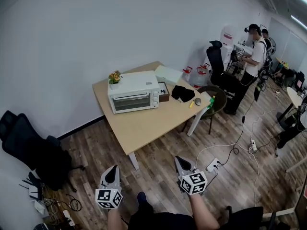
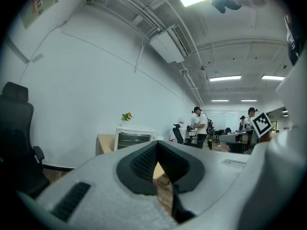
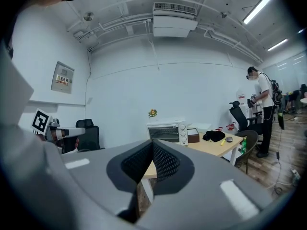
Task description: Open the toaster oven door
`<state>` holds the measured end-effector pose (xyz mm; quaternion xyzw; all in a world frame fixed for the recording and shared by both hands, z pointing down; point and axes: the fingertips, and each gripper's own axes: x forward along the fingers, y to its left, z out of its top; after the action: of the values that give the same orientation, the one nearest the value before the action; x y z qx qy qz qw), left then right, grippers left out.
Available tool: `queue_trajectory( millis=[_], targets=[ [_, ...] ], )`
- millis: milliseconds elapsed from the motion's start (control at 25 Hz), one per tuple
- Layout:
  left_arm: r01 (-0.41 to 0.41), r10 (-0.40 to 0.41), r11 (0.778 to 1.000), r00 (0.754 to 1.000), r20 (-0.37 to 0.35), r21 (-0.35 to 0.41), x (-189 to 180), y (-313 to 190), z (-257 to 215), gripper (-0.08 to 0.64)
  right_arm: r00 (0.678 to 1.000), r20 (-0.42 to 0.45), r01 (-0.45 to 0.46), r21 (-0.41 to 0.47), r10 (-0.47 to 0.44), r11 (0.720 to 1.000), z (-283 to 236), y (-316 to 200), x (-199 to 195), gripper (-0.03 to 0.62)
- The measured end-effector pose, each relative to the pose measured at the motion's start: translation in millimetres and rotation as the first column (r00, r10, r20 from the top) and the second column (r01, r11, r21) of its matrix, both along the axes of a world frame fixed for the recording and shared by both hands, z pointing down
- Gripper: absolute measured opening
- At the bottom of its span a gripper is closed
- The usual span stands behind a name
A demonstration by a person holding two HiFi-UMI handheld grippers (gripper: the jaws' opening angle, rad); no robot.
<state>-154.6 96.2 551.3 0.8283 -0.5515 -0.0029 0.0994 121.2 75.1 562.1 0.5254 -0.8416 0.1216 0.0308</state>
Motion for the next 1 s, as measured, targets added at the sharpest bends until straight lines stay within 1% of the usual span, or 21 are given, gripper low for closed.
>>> queue_trajectory(
  millis=[120, 320, 440, 560, 800, 1000],
  targets=[
    [-0.008, 0.008, 1.0, 1.0, -0.006, 0.002, -9.2, -19.8, -0.3, -0.002, 1.0, 0.003, -0.01, 0.003, 0.01, 1.0, -1.2, -16.9, -8.0, 0.011],
    [0.0, -0.001, 1.0, 1.0, 0.017, 0.009, -26.2, -49.8, -4.3, -0.002, 0.999, 0.034, -0.03, 0.008, 0.03, 1.0, -4.8, -43.1, -20.4, 0.011],
    [0.001, -0.001, 1.0, 1.0, 0.026, 0.007, -33.1, -64.1, -6.0, -0.002, 0.999, 0.019, -0.031, 0.01, 0.031, 0.999, -4.1, -57.8, -27.6, 0.011],
    [-0.013, 0.012, 1.0, 0.999, 0.053, 0.013, -36.7, -78.0, -9.0, -0.002, 0.999, 0.007, -0.041, 0.005, 0.041, 0.999, -1.7, -74.4, -33.4, 0.011],
    [-0.03, 0.03, 1.0, 0.999, 0.022, 0.008, -46.8, -110.1, -10.0, -0.002, 0.999, 0.015, -0.052, -0.01, 0.052, 0.999, 1.1, -101.2, -45.5, 0.011],
    [-0.073, 0.073, 0.997, 0.997, 0.031, 0.023, -43.2, -140.7, -14.6, -0.002, 0.997, 0.019, -0.076, -0.011, 0.076, 0.997, 0.8, -128.4, -54.7, 0.011]
  ],
)
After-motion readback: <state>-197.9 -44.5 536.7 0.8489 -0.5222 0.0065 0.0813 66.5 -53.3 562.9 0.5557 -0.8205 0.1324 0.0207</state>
